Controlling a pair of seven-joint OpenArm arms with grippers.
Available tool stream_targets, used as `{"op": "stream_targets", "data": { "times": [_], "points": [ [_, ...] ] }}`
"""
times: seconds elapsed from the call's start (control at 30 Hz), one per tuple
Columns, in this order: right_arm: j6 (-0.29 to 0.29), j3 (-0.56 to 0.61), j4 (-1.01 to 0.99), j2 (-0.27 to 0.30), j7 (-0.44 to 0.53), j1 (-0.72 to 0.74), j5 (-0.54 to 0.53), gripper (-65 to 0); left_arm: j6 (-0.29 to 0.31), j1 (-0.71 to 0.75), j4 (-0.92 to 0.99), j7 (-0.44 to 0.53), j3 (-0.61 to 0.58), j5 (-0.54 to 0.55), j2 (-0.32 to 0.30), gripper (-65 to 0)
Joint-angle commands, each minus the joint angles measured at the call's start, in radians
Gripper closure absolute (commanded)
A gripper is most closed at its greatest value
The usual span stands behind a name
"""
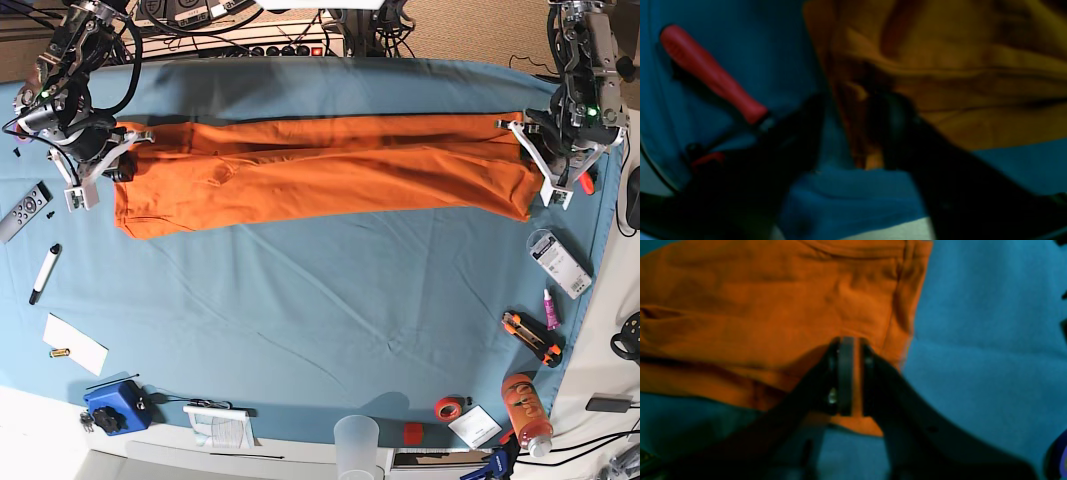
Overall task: Layout the t-shirt on the table in an organized manner, then fold the t-shirt properly
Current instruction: 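Carry the shirt end with the left gripper toward the right gripper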
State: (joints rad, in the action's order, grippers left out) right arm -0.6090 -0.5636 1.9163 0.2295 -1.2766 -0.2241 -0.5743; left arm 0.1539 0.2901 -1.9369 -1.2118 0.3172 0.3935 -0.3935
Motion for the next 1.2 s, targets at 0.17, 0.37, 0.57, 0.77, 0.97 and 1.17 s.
{"op": "stream_targets", "data": {
  "times": [0.17, 0.37, 0.57, 0.77, 0.97, 1.17],
  "points": [
    [-0.004, -0.007, 0.017, 0.014, 0.0, 0.008, -0.013, -16.0, -0.002, -0.005, -0.122, 0.019, 0.007, 0.009, -0.014, -33.6],
    [0.005, -0.007, 0.017, 0.014, -0.003, 0.008, -0.012, -16.0, -0.036, -0.005, -0.159, 0.063, 0.007, 0.031, -0.002, -33.6],
    [0.005, -0.007, 0.017, 0.014, -0.003, 0.008, -0.012, -16.0, -0.061, -0.008, -0.157, 0.084, 0.007, 0.03, 0.099, -33.5],
    [0.005, -0.007, 0.017, 0.014, -0.003, 0.008, -0.011, -16.0, -0.146, -0.017, -0.101, 0.105, 0.008, -0.089, 0.143, -33.5],
    [0.004, -0.007, 0.017, 0.014, 0.005, 0.009, -0.01, -16.0, -0.146, -0.012, -0.031, 0.072, 0.008, -0.056, 0.145, -33.5],
    [0.005, -0.007, 0.017, 0.014, 0.006, 0.009, -0.01, -16.0, -0.127, -0.005, 0.071, 0.045, 0.008, 0.034, 0.145, -33.5]
  ]
}}
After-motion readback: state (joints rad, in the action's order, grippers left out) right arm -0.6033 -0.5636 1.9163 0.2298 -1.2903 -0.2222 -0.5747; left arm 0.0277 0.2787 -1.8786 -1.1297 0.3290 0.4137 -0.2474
